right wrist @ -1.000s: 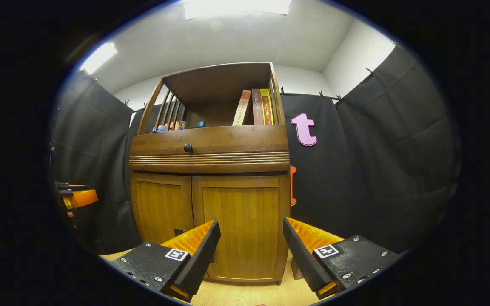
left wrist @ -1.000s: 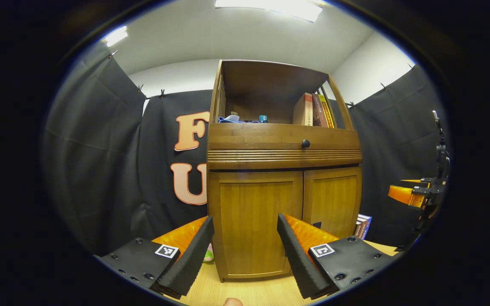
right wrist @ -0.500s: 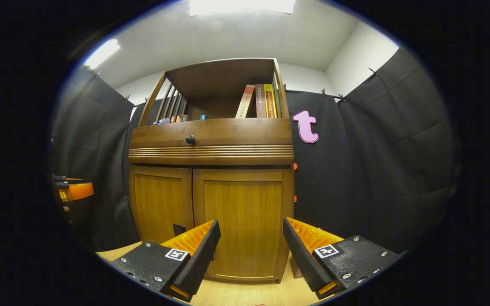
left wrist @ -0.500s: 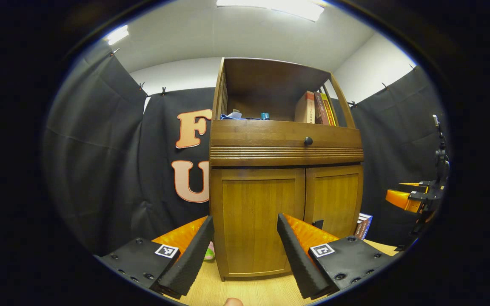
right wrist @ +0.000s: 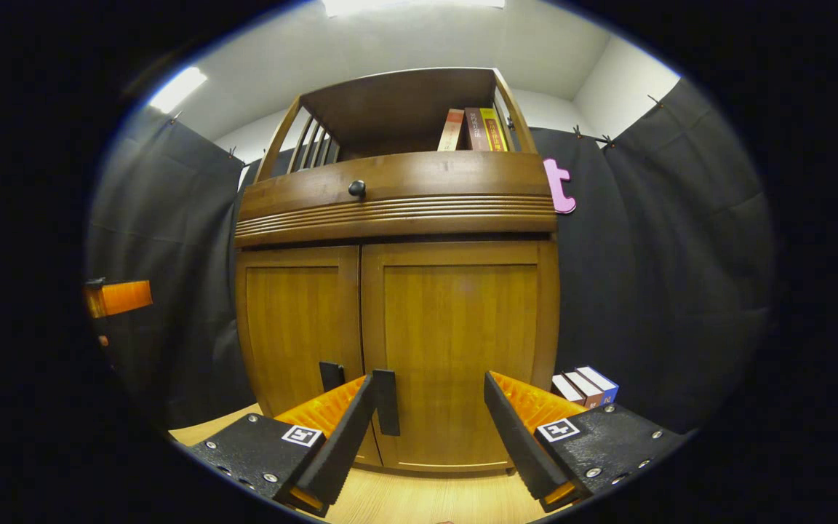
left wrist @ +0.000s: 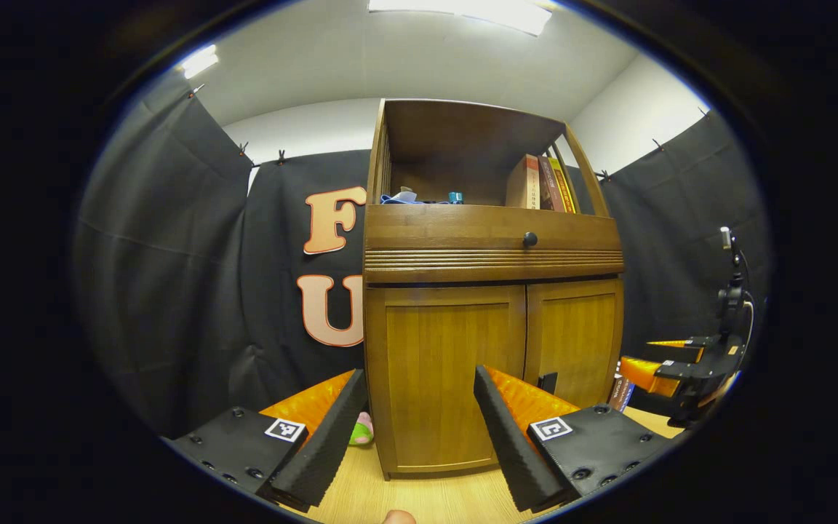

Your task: Open the right door of the double-door shoe cabinet with the right hand, and open the left door with the left hand.

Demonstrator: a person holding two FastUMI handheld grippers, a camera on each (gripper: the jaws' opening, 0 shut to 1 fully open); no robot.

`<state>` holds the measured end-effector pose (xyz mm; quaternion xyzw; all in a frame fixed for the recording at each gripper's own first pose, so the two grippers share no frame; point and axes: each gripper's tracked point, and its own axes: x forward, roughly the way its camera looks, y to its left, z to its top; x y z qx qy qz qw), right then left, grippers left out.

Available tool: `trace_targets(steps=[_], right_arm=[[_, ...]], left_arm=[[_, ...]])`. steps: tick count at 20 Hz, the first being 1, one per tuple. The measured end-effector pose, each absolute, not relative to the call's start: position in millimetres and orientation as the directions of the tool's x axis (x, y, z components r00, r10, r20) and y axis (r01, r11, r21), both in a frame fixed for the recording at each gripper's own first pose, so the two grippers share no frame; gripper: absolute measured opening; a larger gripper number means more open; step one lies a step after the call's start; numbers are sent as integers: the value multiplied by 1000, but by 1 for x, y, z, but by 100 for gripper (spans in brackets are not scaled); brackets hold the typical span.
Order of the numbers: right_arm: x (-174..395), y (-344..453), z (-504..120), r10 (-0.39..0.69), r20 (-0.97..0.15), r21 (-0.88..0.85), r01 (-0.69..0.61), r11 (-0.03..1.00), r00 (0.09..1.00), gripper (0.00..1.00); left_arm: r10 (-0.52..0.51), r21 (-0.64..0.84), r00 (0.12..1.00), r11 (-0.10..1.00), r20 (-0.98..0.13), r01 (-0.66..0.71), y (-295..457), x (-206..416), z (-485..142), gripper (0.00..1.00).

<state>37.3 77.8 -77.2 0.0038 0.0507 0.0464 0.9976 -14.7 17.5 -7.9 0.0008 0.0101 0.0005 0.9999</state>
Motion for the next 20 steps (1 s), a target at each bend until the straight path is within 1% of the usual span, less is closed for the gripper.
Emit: trace_targets(steps=[4, 5, 6, 9, 10, 11, 15, 16, 17, 18, 19, 20], right_arm=[[57, 98, -100, 108, -123, -2, -109, 994, 987, 92], [59, 102, -106, 113, -129, -2, -114, 993, 985, 100], [63, 106, -114, 115, -133, -4, -117, 993, 984, 92], [81, 116, -134, 107, -152, -27, -112, 993, 983, 92], [86, 120, -141, 106, -159, -31, -112, 993, 982, 100], [89, 124, -149, 106, -170, -32, -113, 993, 980, 92], [112, 132, -178, 110, -200, -24, -117, 993, 974, 92], [116, 135, -185, 112, -207, -22, -119, 993, 972, 100], [120, 137, -190, 111, -216, -18, -118, 993, 970, 100], [125, 138, -195, 106, -222, -15, -112, 994, 969, 90], [128, 140, -198, 104, -227, -12, -110, 994, 968, 89], [132, 142, -201, 106, -231, -9, -111, 994, 967, 91]], left_arm=[[8, 11, 1000, 1000, -24, -8, 20, -16, -10, 95], [9, 12, 1000, 1000, -25, -9, 21, -15, -10, 95], [10, 11, 1000, 1000, -25, -10, 22, -17, -11, 95], [14, 9, 1000, 1000, -25, -13, 25, -16, -12, 95], [14, 9, 1000, 1000, -27, -14, 25, -16, -14, 95], [15, 8, 999, 1000, -29, -15, 27, -15, -15, 95], [26, 11, 999, 1000, -40, -26, 36, -15, -23, 96], [31, 14, 999, 999, -43, -30, 38, -14, -25, 95], [36, 19, 998, 999, -44, -35, 41, -14, -27, 96], [45, 27, 998, 999, -44, -44, 44, -14, -28, 95], [56, 36, 997, 998, -44, -54, 49, -14, -29, 95], [65, 43, 997, 997, -41, -63, 52, -15, -31, 95]])
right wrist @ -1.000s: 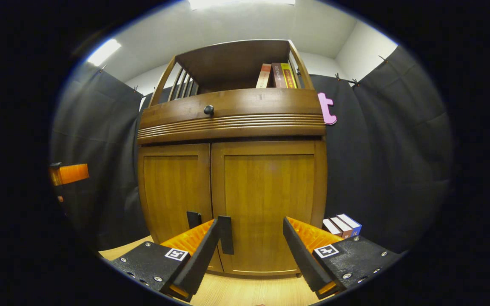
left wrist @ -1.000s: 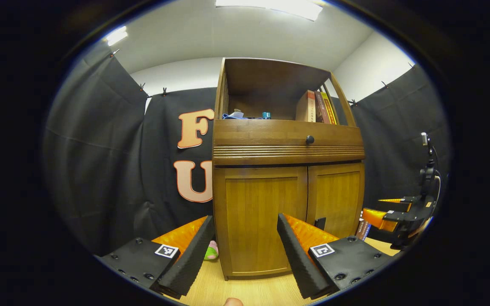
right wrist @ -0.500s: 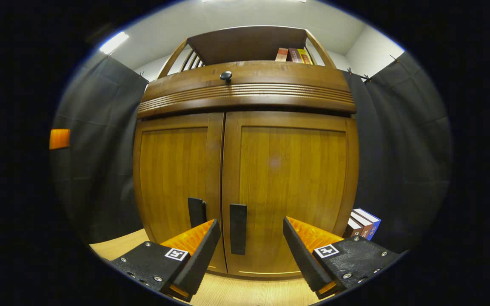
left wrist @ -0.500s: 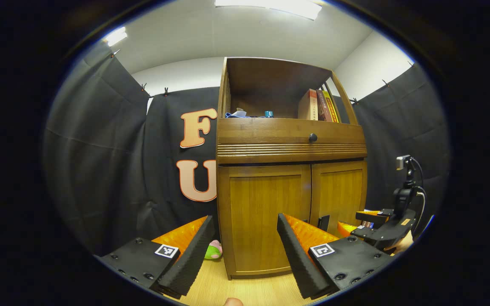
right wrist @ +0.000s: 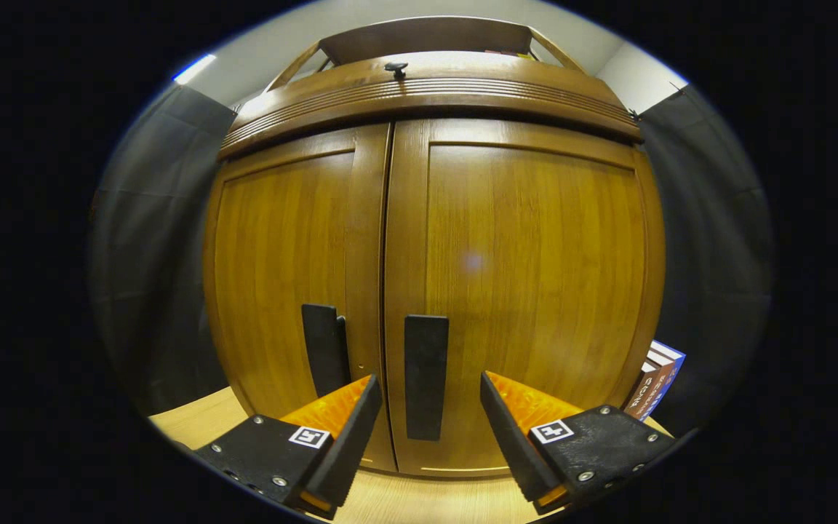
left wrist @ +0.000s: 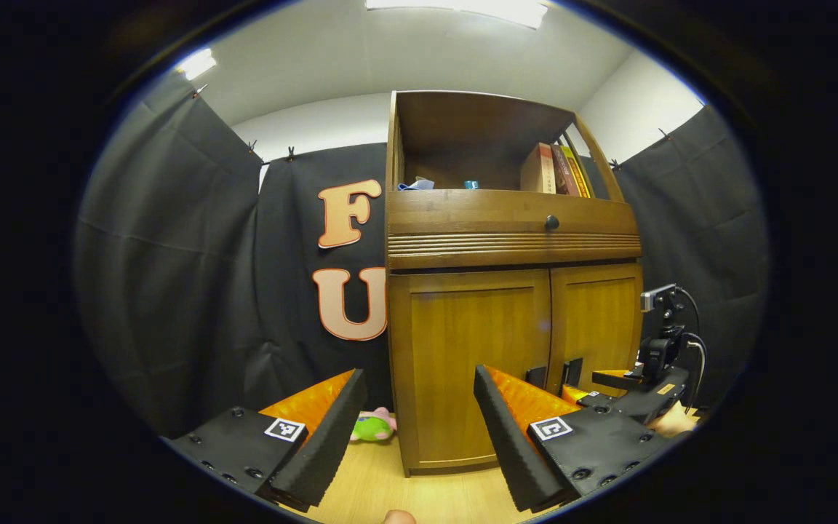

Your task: Open the right door of the double-door shoe cabinet with the right hand, and open the left door with the left hand.

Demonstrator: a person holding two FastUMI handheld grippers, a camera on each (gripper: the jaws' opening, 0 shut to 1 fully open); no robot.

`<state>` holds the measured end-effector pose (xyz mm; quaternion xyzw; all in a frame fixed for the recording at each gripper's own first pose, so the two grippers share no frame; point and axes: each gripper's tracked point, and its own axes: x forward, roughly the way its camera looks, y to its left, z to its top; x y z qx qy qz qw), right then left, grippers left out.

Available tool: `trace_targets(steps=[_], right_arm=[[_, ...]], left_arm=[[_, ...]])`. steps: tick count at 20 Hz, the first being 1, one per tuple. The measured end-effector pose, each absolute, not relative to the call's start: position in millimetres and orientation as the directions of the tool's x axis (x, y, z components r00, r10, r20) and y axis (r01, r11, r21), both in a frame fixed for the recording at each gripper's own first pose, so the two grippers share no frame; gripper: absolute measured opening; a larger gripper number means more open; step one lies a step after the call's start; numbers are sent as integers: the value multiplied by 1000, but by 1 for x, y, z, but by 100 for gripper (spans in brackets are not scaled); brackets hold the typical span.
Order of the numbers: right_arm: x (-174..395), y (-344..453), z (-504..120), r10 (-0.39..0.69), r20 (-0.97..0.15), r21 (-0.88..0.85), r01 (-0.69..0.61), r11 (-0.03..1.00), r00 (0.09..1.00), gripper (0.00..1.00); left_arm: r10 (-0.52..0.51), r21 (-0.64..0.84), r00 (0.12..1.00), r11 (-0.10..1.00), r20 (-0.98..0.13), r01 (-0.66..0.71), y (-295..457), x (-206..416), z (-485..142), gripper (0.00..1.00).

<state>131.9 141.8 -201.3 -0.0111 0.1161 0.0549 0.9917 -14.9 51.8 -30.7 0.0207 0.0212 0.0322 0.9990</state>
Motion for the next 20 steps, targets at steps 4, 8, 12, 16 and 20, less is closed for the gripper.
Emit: trace_targets(steps=[4, 8, 12, 16, 20], right_arm=[[140, 148, -206, 111, -236, 3, -114, 994, 965, 59], [147, 149, -208, 100, -233, 14, -100, 995, 967, 56], [152, 145, -211, 84, -241, 23, -81, 996, 967, 44], [151, 144, -211, 91, -245, 46, -82, 996, 965, 37], [146, 144, -211, 100, -245, 49, -90, 995, 964, 35]], left_arm=[[73, 39, 997, 997, -30, -72, 59, -18, -31, 95], [76, 41, 997, 996, -25, -75, 63, -22, -32, 95], [75, 36, 997, 997, -33, -74, 65, -26, -36, 95], [83, 33, 996, 996, -33, -82, 69, -30, -35, 95], [87, 28, 996, 996, -30, -87, 70, -36, -33, 95]])
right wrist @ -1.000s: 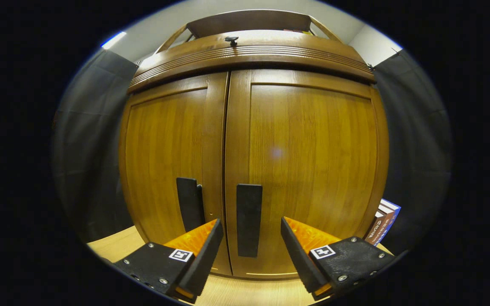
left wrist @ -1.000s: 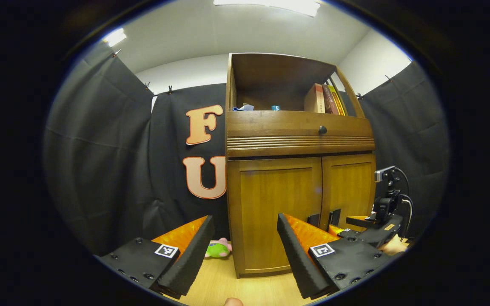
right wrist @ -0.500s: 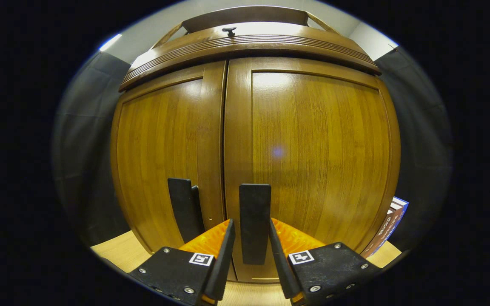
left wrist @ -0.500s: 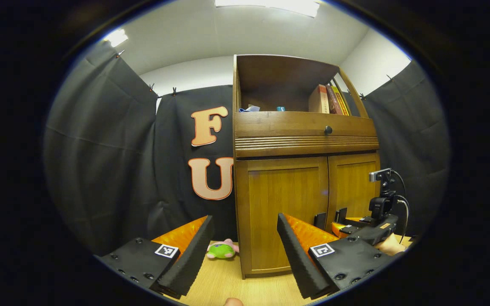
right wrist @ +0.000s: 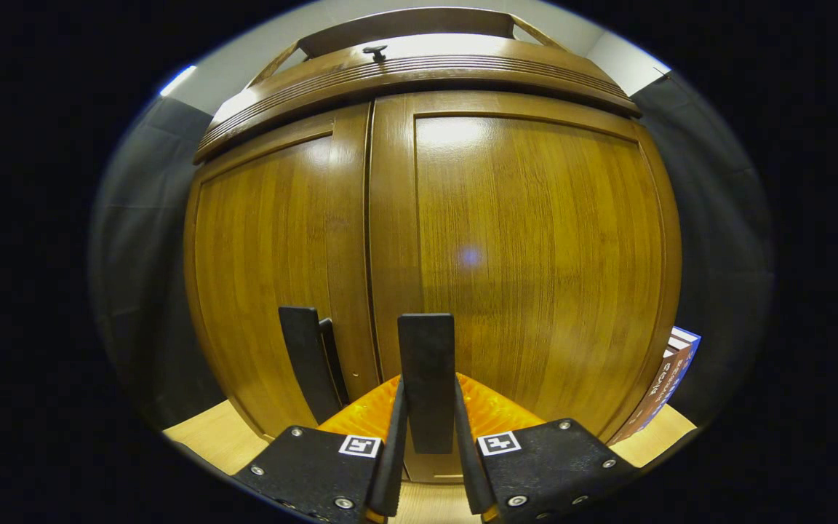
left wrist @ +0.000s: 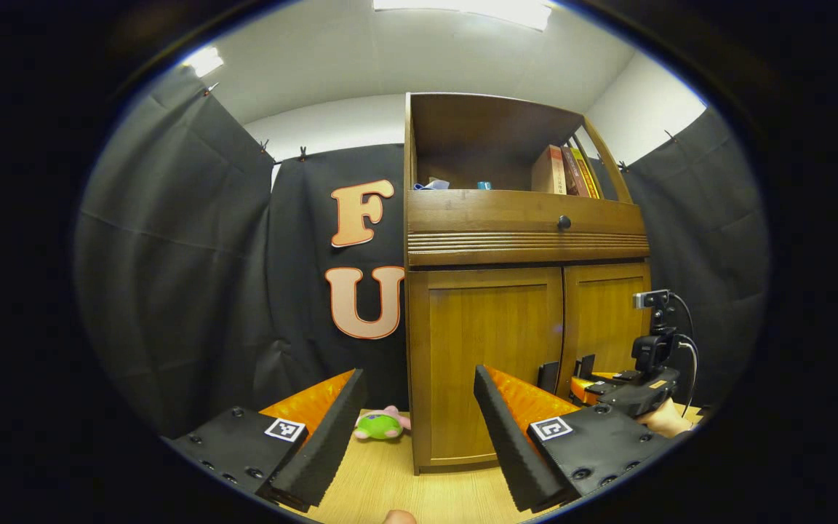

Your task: Open the right door of the double-door shoe cabinet with the right hand, and open the left door with the left hand.

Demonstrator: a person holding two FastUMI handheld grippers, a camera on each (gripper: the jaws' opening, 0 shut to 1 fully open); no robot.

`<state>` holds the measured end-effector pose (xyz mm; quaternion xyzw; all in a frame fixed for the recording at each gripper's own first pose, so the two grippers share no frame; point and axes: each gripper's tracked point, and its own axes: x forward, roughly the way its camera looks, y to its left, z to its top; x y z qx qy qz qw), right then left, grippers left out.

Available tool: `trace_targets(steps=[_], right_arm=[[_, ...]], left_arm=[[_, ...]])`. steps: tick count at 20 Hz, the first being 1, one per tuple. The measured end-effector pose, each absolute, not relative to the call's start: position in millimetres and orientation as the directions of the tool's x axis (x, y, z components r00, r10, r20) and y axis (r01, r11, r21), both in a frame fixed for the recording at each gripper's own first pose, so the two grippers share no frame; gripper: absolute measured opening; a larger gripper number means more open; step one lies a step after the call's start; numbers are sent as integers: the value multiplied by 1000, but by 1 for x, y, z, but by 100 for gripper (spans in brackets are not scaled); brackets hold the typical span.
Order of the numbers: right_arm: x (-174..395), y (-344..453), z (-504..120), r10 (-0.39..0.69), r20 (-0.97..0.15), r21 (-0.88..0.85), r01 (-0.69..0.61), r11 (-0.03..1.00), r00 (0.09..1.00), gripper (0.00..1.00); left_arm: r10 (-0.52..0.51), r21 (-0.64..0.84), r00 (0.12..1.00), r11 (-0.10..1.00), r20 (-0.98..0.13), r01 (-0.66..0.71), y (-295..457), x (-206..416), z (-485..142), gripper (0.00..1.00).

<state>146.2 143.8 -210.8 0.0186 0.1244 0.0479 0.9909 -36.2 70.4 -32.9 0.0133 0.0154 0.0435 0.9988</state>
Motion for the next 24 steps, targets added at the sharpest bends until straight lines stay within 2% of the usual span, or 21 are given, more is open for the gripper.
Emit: trace_targets(steps=[24], right_arm=[[59, 116, -196, 228, -257, 97, -210, 973, 939, 31]], left_arm=[[69, 13, 997, 998, -29, -68, 51, -57, -26, 96]])
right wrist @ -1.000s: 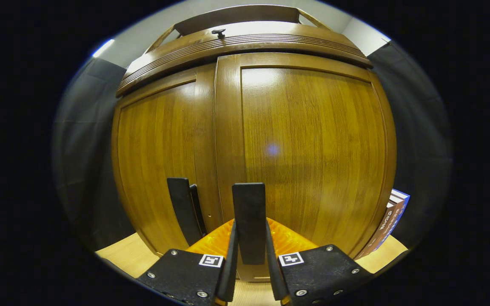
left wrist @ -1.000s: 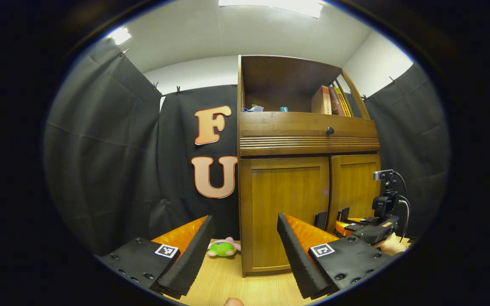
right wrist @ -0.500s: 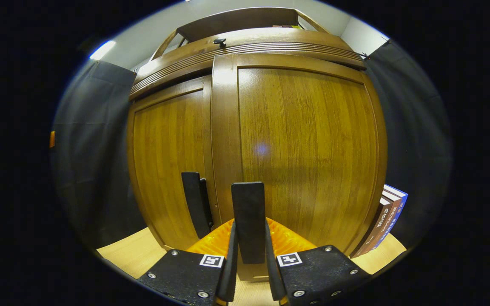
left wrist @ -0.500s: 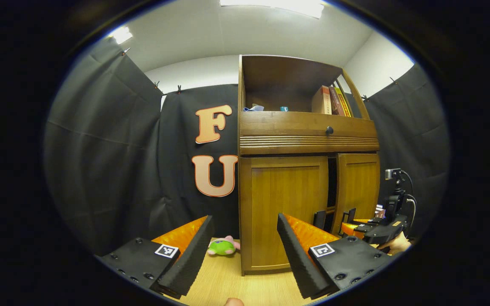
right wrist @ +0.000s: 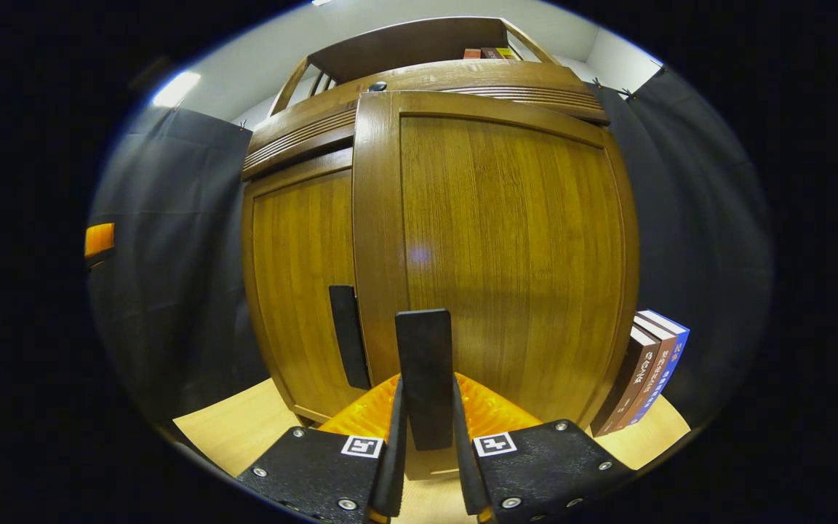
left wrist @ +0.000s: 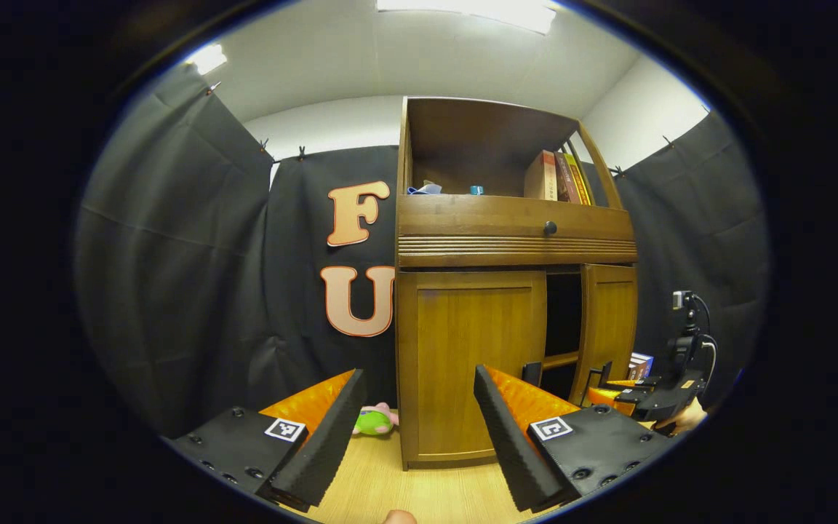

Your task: Open the right door of the double-door shoe cabinet with the right hand, and open the left door with the left hand.

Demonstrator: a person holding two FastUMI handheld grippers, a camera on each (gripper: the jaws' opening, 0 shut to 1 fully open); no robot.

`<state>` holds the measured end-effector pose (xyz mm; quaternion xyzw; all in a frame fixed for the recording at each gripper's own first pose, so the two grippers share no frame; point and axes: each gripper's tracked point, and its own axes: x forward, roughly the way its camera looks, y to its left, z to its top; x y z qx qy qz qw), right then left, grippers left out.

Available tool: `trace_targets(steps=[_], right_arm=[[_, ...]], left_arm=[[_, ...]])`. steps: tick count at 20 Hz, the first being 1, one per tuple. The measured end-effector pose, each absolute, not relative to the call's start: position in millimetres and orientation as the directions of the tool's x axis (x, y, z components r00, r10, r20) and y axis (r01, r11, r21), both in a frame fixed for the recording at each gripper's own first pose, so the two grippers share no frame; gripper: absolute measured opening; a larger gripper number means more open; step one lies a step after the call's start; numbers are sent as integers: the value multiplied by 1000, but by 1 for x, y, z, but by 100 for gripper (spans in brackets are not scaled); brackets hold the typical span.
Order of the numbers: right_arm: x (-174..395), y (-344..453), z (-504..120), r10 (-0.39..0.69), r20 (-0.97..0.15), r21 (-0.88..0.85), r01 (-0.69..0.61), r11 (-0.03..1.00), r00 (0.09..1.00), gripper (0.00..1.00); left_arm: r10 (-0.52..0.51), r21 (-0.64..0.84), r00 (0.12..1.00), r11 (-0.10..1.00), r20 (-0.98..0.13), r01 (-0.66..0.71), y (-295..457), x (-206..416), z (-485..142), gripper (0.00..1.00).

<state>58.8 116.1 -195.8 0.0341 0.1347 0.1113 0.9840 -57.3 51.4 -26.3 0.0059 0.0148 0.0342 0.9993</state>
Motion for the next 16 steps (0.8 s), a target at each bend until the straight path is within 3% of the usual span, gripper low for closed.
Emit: trace_targets(steps=[16], right_arm=[[10, 74, -176, 238, -246, 85, -223, 971, 940, 30]], left_arm=[[24, 0, 999, 1000, -40, -24, 21, -65, -29, 96]])
